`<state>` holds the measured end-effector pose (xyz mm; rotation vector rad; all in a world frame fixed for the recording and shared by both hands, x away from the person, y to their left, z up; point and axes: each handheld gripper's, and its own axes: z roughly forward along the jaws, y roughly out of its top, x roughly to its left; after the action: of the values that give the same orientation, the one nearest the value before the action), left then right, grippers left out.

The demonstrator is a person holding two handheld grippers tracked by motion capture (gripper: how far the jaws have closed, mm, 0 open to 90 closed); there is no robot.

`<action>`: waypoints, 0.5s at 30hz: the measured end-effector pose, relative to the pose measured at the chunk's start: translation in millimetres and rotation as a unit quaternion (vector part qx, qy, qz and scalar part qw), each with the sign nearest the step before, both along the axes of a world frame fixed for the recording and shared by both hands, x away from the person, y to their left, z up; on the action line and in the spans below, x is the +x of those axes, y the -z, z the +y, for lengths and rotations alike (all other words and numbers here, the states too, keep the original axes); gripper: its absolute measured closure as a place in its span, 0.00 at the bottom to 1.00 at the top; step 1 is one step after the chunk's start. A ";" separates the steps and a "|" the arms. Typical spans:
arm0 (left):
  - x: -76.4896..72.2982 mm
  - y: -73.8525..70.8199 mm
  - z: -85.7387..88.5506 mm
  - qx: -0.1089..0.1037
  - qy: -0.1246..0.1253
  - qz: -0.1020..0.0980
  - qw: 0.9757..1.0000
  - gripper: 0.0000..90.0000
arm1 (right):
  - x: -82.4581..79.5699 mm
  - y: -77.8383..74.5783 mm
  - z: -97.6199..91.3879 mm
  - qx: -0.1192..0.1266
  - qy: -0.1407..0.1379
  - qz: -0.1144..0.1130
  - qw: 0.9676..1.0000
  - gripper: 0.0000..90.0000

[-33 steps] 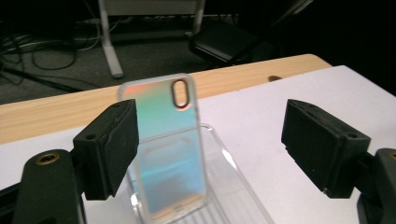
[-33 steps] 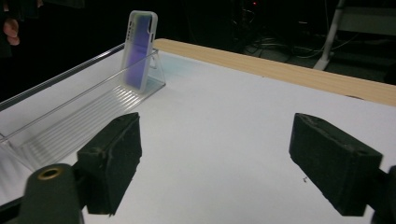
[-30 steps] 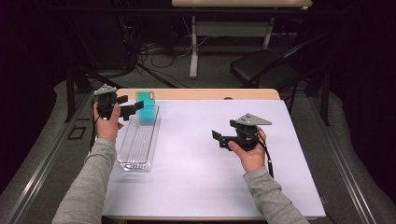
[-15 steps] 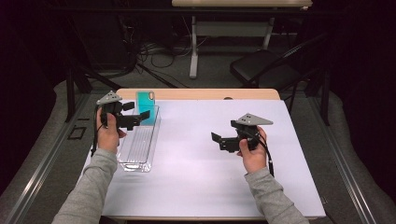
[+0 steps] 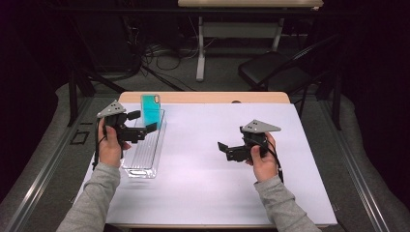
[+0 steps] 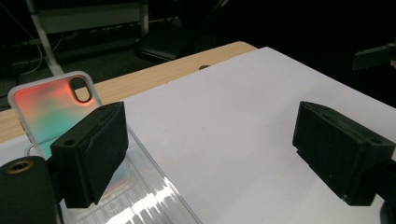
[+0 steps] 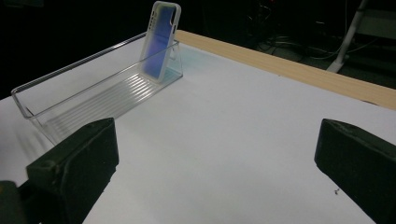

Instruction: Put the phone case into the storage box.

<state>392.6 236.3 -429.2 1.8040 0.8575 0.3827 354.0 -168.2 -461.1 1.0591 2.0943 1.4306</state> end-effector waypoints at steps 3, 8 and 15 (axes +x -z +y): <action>-4.0 -1.9 -2.9 0.002 0.007 -0.005 1.000 0.08 | -2.7 -2.2 -1.0 0.002 -0.001 -0.004 1.000 0.00; -9.7 -3.3 -6.7 0.012 0.003 -0.007 1.000 0.03 | -7.5 -5.2 -4.7 0.004 0.002 -0.005 1.000 0.00; -17.5 -2.7 -8.8 0.011 0.009 -0.011 1.000 0.01 | -14.4 -8.9 -15.6 0.006 0.003 -0.006 1.000 0.00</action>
<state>375.1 227.5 -426.5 1.8224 0.8240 0.4009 339.6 -183.8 -452.3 1.0583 2.0739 1.4459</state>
